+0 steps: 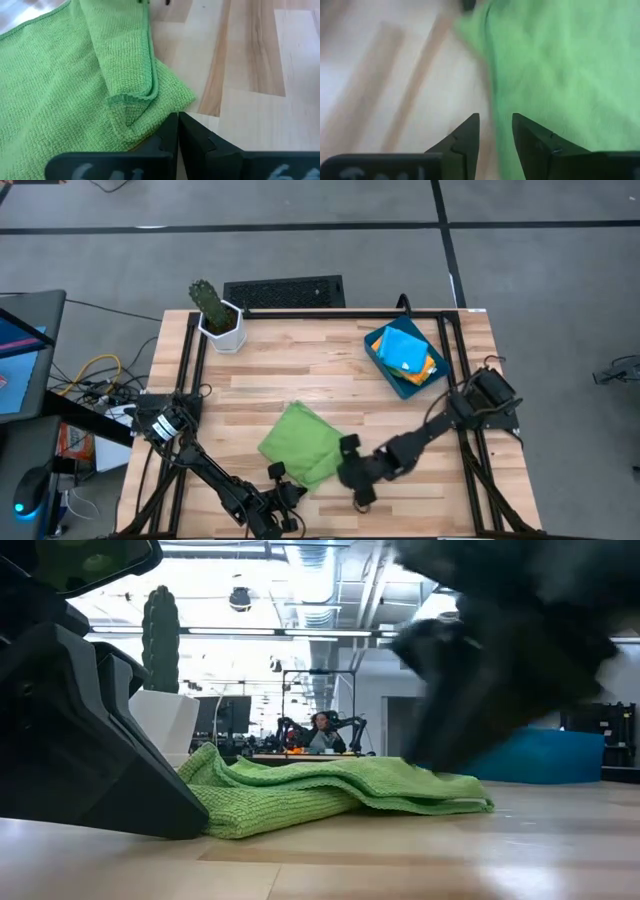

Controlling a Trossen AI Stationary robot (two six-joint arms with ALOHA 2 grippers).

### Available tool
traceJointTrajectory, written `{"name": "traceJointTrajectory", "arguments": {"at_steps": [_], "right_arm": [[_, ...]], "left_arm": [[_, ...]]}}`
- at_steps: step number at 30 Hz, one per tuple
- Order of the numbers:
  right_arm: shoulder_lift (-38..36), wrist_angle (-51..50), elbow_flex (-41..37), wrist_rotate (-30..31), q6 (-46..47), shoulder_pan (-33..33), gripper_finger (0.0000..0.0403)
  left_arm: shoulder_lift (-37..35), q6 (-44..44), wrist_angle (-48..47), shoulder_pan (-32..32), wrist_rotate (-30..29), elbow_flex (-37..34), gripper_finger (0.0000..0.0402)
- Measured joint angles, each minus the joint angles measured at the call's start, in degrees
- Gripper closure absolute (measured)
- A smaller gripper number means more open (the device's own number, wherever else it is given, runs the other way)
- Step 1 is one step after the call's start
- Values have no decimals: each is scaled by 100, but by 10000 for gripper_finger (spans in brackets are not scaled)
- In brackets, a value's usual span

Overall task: Fold microfiber towels
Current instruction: Fold the green microfiber cloth

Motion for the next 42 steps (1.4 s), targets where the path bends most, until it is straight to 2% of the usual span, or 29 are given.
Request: {"name": "traceJointTrajectory", "arguments": {"at_steps": [7, 16, 19, 26, 35, 42], "right_arm": [[-20, -207, -353, 619, 141, 314, 267], [-4, 34, -640, 574, 289, 160, 261], [6, 14, -646, 572, 313, 162, 284], [17, -3, -652, 571, 306, 160, 387], [-14, -580, -254, 577, 167, 101, 396], [-146, -1105, 130, 389, -106, -268, 392]], "left_arm": [[0, -9, -4, 0, 26, -2, 395], [0, -48, -7, -4, 59, -4, 395], [0, -46, -9, -4, 62, -4, 395], [-2, -48, -11, -4, 89, -7, 395], [-2, -46, -15, -24, 121, -7, 395], [-2, -48, -15, -26, 133, -9, 395]]}}
